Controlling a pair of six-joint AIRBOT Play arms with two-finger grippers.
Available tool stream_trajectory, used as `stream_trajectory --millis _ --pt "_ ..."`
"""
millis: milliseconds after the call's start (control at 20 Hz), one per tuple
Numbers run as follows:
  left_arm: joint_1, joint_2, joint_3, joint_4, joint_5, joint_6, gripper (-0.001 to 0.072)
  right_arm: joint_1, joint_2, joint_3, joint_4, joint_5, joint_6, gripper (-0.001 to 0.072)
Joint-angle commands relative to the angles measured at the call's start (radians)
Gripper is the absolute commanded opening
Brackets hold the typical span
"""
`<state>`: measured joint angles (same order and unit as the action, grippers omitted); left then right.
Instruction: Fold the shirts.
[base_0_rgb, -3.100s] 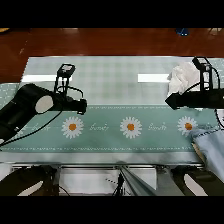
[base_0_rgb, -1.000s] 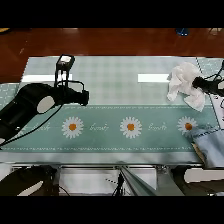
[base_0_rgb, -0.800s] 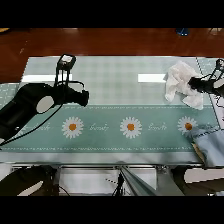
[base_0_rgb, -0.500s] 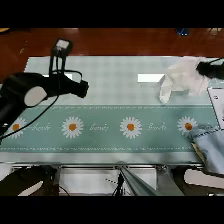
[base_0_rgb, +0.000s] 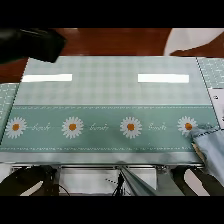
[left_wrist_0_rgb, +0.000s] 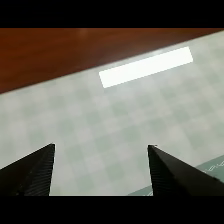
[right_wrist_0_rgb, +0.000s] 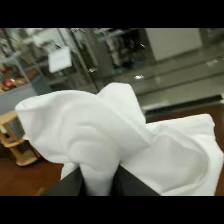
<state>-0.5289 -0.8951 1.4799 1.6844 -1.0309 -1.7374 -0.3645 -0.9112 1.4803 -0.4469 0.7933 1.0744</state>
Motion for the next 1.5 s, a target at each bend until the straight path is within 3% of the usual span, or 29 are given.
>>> stream_trajectory --millis 0,150,300,650,800,1100,1200,1250,1350,1400,1450 --pt "0.0 0.077 0.046 0.0 -0.053 0.001 0.0712 0.001 0.109 0.021 0.149 0.138 0.013 0.0034" --pt "0.0 0.089 0.046 0.0 -0.158 0.001 0.0712 0.001 0.116 0.021 0.108 0.319 0.083 0.0034" --pt "0.0 0.079 0.018 -0.001 -0.219 0.001 0.0712 0.125 0.097 0.018 -0.117 0.387 0.14 0.0034" --pt "0.001 0.078 -0.156 -0.001 -0.219 0.0 0.0712 0.751 -0.129 -0.087 -0.545 0.214 0.211 0.0035" --pt "0.001 0.078 -0.225 -0.001 -0.219 -0.003 0.0711 0.848 -0.28 -0.087 -0.645 0.203 0.227 0.0035" --pt "0.001 0.078 -0.363 0.0 -0.201 -0.003 0.0712 0.866 -0.546 -0.087 -0.663 0.25 0.238 0.0046" --pt "0.001 0.077 -0.441 -0.001 -0.146 -0.003 0.0712 0.864 -0.587 -0.087 -0.664 0.246 0.237 0.0353" --pt "0.001 0.075 -0.478 -0.001 -0.122 -0.003 0.0712 0.857 -0.588 -0.086 -0.676 0.245 0.234 0.0397" --pt "0.001 0.058 -0.536 -0.001 -0.102 -0.032 0.0712 0.821 -0.563 -0.067 -0.725 0.281 0.235 0.0416" --pt "0.004 0.045 -0.562 -0.001 -0.092 -0.072 0.0712 0.789 -0.541 -0.055 -0.742 0.313 0.237 0.0514" --pt "0.014 0.03 -0.582 -0.017 -0.079 -0.074 0.0711 0.747 -0.511 -0.044 -0.761 0.354 0.237 0.0542"
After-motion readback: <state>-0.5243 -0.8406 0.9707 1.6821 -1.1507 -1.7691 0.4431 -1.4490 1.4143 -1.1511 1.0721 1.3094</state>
